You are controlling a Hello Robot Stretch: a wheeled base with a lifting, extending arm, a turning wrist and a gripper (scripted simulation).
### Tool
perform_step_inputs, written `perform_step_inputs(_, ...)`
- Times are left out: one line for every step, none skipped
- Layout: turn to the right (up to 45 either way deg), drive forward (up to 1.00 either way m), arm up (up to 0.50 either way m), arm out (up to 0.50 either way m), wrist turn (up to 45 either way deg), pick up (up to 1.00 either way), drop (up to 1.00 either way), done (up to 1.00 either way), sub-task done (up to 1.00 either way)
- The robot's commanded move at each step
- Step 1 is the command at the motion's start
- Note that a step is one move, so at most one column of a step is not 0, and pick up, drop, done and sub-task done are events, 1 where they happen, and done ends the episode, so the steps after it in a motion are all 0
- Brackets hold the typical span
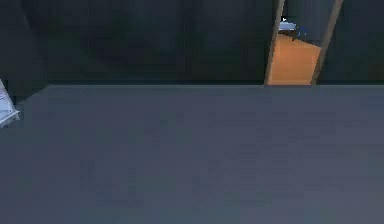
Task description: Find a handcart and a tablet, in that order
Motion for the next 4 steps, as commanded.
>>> perform_step_inputs(45.0,0.0,0.0,0.0,0.0,0.0,0.0,0.0,0.0)
perform_step_inputs(45.0,0.0,0.0,0.0,0.0,0.0,0.0,0.0,0.0)
perform_step_inputs(24.0,0.0,0.0,0.0,0.0,0.0,0.0,0.0,0.0)
perform_step_inputs(0.0,1.0,0.0,0.0,0.0,0.0,0.0,0.0,0.0)
